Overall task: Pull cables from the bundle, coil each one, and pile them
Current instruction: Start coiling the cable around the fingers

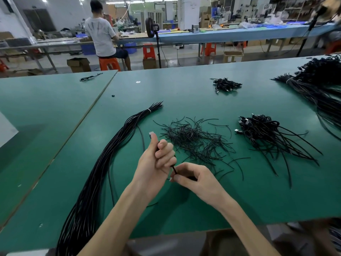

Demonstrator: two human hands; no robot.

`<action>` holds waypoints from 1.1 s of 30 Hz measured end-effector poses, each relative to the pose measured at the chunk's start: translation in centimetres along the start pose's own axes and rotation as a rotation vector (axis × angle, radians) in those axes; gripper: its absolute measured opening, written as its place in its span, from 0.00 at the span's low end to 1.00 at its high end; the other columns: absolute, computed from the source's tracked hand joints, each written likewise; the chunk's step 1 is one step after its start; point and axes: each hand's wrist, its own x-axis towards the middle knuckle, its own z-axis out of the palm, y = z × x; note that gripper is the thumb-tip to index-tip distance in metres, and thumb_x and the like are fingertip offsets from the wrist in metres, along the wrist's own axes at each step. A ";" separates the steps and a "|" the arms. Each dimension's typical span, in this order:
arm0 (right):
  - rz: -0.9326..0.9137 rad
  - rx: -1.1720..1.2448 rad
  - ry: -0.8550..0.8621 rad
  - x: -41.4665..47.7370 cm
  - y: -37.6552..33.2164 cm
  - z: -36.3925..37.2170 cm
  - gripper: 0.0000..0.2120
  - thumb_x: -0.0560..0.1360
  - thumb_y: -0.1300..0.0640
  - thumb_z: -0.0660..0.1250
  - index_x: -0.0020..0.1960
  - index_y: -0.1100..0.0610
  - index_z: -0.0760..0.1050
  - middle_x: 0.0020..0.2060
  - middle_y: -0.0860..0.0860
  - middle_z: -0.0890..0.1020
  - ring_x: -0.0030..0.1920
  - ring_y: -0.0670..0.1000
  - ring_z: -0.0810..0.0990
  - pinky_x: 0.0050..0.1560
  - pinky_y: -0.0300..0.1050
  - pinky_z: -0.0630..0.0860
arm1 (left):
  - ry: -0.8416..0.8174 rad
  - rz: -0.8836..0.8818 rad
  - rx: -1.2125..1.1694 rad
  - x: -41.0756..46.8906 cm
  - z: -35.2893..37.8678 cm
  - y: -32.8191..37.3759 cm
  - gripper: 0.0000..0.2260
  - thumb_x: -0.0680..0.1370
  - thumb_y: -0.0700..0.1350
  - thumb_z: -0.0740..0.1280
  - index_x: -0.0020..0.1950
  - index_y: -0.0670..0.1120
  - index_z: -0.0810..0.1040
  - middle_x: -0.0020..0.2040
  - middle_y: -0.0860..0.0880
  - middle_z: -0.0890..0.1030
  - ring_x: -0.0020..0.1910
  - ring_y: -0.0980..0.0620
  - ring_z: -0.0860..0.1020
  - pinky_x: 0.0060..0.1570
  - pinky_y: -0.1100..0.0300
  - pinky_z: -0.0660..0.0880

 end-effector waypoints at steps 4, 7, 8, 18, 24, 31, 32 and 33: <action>0.002 -0.089 0.054 0.0 0.1 0.0 0.05 0.79 0.57 0.73 0.54 0.50 0.83 0.47 0.45 0.86 0.50 0.46 0.84 0.55 0.38 0.77 | -0.025 -0.022 0.148 -0.2 -0.1 0.7 0.23 0.85 0.60 0.57 0.34 0.50 0.66 0.30 0.54 0.58 0.26 0.57 0.54 0.27 0.60 0.54; -0.042 -0.230 0.103 -0.1 0.5 0.3 0.05 0.77 0.56 0.74 0.52 0.49 0.83 0.47 0.42 0.79 0.52 0.46 0.80 0.57 0.40 0.76 | -0.082 -0.014 0.552 -0.9 0.0 1.3 0.25 0.84 0.60 0.59 0.32 0.49 0.65 0.30 0.50 0.57 0.27 0.53 0.55 0.29 0.61 0.53; -0.056 -0.268 0.111 -0.1 0.5 0.4 0.05 0.77 0.57 0.75 0.50 0.48 0.83 0.47 0.43 0.77 0.53 0.46 0.79 0.60 0.44 0.75 | -0.102 0.025 0.753 -1.3 0.1 1.3 0.26 0.84 0.60 0.59 0.30 0.48 0.65 0.30 0.49 0.59 0.27 0.53 0.56 0.29 0.62 0.55; -0.110 -0.503 0.264 -0.2 0.7 0.6 0.17 0.68 0.68 0.66 0.50 0.50 0.81 0.48 0.38 0.78 0.54 0.41 0.74 0.59 0.44 0.65 | -0.447 0.409 2.434 -2.9 -1.1 -0.6 0.20 0.86 0.57 0.45 0.51 0.49 0.73 0.47 0.50 0.82 0.44 0.43 0.80 0.39 0.50 0.70; -0.103 -0.555 0.291 -0.1 0.6 0.4 0.24 0.72 0.71 0.70 0.51 0.41 0.76 0.50 0.35 0.77 0.57 0.38 0.75 0.63 0.41 0.62 | -0.330 0.853 2.399 -2.4 -3.0 -1.0 0.16 0.84 0.49 0.61 0.39 0.47 0.80 0.36 0.52 0.81 0.36 0.50 0.80 0.43 0.57 0.78; -0.086 -0.342 0.293 -0.2 -0.1 0.3 0.13 0.78 0.61 0.72 0.54 0.44 0.78 0.49 0.39 0.83 0.57 0.43 0.80 0.65 0.50 0.74 | -0.078 0.830 2.359 -1.6 -4.7 -1.0 0.15 0.84 0.50 0.63 0.60 0.42 0.84 0.61 0.45 0.85 0.61 0.46 0.83 0.61 0.53 0.79; -0.078 -0.281 0.290 -0.2 -0.2 0.3 0.11 0.78 0.60 0.72 0.55 0.46 0.78 0.48 0.40 0.84 0.56 0.43 0.81 0.63 0.45 0.75 | -0.043 0.800 2.331 -1.4 -4.7 -0.9 0.16 0.83 0.49 0.66 0.64 0.41 0.82 0.66 0.44 0.82 0.66 0.45 0.80 0.64 0.53 0.77; -0.067 -0.230 0.279 -0.3 -0.3 0.2 0.09 0.78 0.59 0.73 0.55 0.47 0.78 0.48 0.40 0.84 0.56 0.43 0.82 0.61 0.40 0.76 | -0.022 0.770 2.303 -1.2 -4.7 -0.8 0.18 0.83 0.49 0.66 0.67 0.40 0.80 0.70 0.44 0.79 0.70 0.46 0.77 0.68 0.53 0.75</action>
